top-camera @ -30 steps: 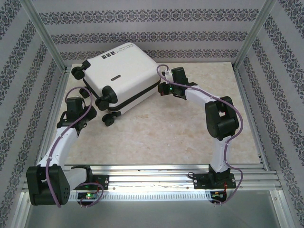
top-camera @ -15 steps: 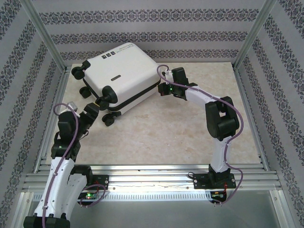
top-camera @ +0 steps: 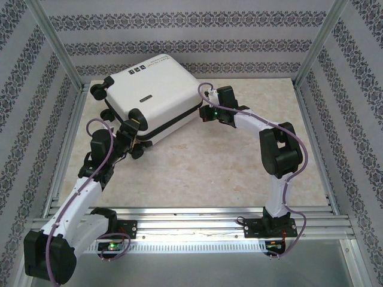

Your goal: Pack the luggage

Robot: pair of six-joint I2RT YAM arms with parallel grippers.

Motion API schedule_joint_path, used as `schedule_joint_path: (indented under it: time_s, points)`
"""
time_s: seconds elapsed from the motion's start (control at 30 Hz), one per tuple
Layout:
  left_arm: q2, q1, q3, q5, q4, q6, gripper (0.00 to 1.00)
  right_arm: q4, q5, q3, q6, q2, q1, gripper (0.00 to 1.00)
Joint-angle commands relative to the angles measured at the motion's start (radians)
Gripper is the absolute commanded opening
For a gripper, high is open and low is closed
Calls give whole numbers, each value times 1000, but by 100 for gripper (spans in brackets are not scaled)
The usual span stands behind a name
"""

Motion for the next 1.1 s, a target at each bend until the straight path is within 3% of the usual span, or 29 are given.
schedule_joint_path:
  time_s: [0.0, 0.17, 0.43, 0.77, 1.07]
  points:
    - [-5, -4, 58, -103, 46, 13, 75, -45, -12, -31, -2, -47, 3, 0]
    - [-7, -2, 92, -172, -12, 49, 74, -41, -17, -45, -6, -57, -4, 0]
    - [22, 10, 69, -204, 19, 40, 65, -35, -25, -53, -4, -59, -5, 0]
    - [47, 35, 62, -236, 59, 31, 65, -30, -29, -63, -8, -70, -5, 0]
    - [155, 40, 74, -176, 177, 29, 43, -33, -35, -67, -16, -79, 1, 0]
